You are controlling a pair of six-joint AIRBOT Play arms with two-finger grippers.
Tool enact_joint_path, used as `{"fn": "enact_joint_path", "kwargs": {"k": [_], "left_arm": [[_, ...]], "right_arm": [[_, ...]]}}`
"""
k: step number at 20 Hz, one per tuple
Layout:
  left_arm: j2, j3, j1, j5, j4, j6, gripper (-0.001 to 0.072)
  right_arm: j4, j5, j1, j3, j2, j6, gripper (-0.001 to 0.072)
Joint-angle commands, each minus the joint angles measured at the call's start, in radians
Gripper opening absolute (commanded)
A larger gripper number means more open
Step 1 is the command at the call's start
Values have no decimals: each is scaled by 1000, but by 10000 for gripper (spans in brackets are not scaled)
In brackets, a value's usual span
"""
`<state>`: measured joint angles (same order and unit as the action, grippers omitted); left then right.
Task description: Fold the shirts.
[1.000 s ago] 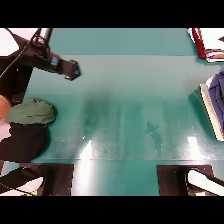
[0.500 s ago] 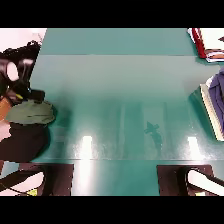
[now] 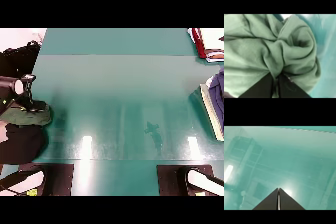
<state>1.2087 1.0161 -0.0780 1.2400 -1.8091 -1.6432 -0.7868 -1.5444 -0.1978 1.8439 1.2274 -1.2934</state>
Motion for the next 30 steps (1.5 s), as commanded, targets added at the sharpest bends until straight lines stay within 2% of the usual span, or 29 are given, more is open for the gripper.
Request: {"fn": "enact_joint_path", "kwargs": {"k": [1, 5, 8, 11, 15, 16, 18, 19, 20, 21, 23, 26, 28, 30], "left_arm": [[-48, 164, 0, 37, 66, 40, 23], [-185, 505, 68, 60, 190, 54, 23], [-215, 698, 209, 87, 275, 72, 22], [-198, 722, 415, 85, 280, 55, 22], [-46, 701, 686, 88, 324, 46, 23], [11, 695, 745, 84, 355, 51, 24], [126, 687, 838, 64, 447, 121, 31], [179, 687, 871, 43, 487, 153, 273], [227, 687, 897, 21, 497, 159, 567], [259, 688, 906, 14, 486, 163, 592], [276, 690, 887, 35, 388, 169, 591], [253, 693, 769, 125, 273, 154, 591], [252, 664, 656, 158, 338, 138, 591], [252, 564, 566, 124, 475, 132, 591]], "right_arm": [[2, 2, 1, 1, 0, 0, 20], [11, 47, 1, 2, -2, 0, 20], [10, 67, 1, 2, -2, 0, 20], [10, 70, 1, 2, -2, 0, 20], [10, 66, 1, 2, -2, 0, 20], [10, 66, 1, 2, -2, 0, 20], [10, 66, 1, 1, -2, 0, 20], [10, 63, 1, 1, -2, 0, 21], [10, 59, 1, 1, -2, 0, 20], [10, 53, 1, 1, -2, 0, 20], [9, 42, 1, 1, -2, 0, 20], [8, 42, 1, 1, -2, 0, 20], [8, 42, 1, 1, -2, 0, 20], [8, 42, 1, 1, -2, 0, 20]]}}
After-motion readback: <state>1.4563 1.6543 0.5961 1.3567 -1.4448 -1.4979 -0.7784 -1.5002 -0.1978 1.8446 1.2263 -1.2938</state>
